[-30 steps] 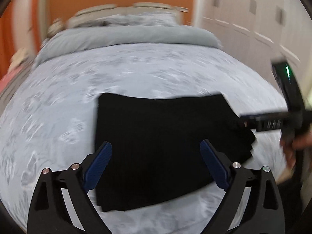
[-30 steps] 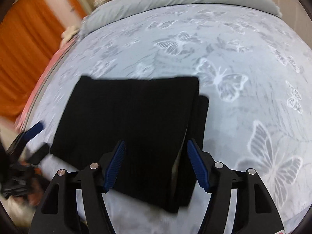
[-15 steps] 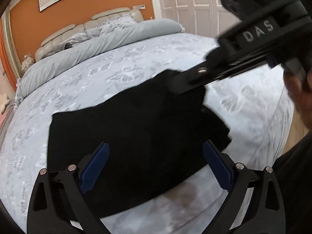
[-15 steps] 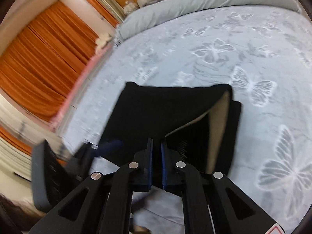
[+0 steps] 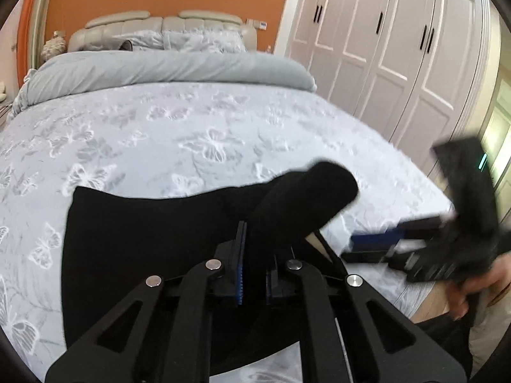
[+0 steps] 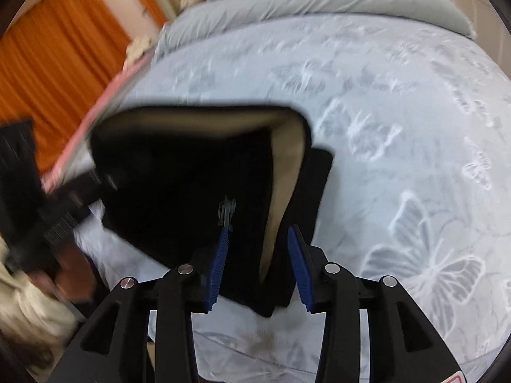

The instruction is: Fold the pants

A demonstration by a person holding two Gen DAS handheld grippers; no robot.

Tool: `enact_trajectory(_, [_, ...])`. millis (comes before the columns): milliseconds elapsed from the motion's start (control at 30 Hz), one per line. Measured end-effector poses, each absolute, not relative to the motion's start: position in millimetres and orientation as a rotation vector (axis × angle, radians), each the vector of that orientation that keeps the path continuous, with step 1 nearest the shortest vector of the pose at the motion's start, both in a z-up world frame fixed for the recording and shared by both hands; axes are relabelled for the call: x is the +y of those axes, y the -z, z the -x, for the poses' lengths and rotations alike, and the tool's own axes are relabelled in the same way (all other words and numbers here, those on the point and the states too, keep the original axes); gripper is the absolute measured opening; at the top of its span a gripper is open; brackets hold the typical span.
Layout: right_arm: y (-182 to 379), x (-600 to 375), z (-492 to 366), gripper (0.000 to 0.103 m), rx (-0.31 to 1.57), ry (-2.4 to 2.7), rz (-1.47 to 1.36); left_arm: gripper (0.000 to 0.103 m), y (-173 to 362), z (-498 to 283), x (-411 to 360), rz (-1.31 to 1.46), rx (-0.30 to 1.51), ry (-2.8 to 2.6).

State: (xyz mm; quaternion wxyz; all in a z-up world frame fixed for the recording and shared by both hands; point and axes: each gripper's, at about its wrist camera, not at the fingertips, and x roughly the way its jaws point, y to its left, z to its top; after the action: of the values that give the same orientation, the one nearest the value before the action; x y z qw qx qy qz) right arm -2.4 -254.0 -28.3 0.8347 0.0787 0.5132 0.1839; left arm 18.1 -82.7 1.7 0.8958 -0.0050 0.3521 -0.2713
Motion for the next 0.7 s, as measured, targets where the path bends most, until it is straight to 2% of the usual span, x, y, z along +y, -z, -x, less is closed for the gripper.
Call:
enact_trajectory(67, [41.0,-241.1,-3.3,0.039,1.124,-0.425,-0.145,0.008,-3.3,-20.6,-79.4,0.026,0.734,0.56])
enact_trajectory(100, [46.7,-235.8,-7.2,0.036,1.132,-0.421,-0.13,0.008,-2.9,-22.9,-78.9,0.033,0.74,0.557])
enact_trajectory(133, [50.9,-228.9,-9.4,0.011,1.14,-0.416,-0.103,0.008,-2.3,-24.2,-78.6,0.034,0.744,0.553])
enact_trajectory(167, [52.2,-223.0,-11.4,0.005,1.153,-0.417,-0.096,0.008,-0.6,-24.9,-79.6,0.03,0.75,0.552])
enact_trajectory(333, [-2.2,-235.0,15.8,0.004,0.981,-0.507,-0.164,0.008,-7.4,-17.8,-77.1,0.034,0.739,0.584])
enact_trajectory(400, [11.3,-253.1,13.1,0.005,1.023,-0.398,-0.114,0.008,-10.6,-9.6,-78.0,0.045,0.729,0.628])
enact_trajectory(500, [61.1,-267.7,-1.7,0.019,1.222,-0.303,-0.085,0.013,7.1,-1.9,-94.3,0.012,0.799,0.675])
enact_trajectory(600, [32.9,-280.7,3.7,0.034,1.104,-0.265,-0.124,0.02,44.6,3.6,-112.4,-0.061,0.959,0.667])
enact_trajectory(633, [17.5,-288.1,7.9,0.049,1.031,-0.235,-0.145,0.029,47.5,5.6,-112.9,-0.061,0.979,0.675])
enact_trajectory(667, [5.6,-295.6,10.4,0.057,0.971,-0.227,-0.187,0.034,46.8,9.1,-111.3,-0.054,0.979,0.684])
enact_trajectory(700, [-0.4,-299.6,11.8,0.062,0.938,-0.232,-0.224,0.05,39.0,14.8,-104.9,-0.034,0.949,0.699])
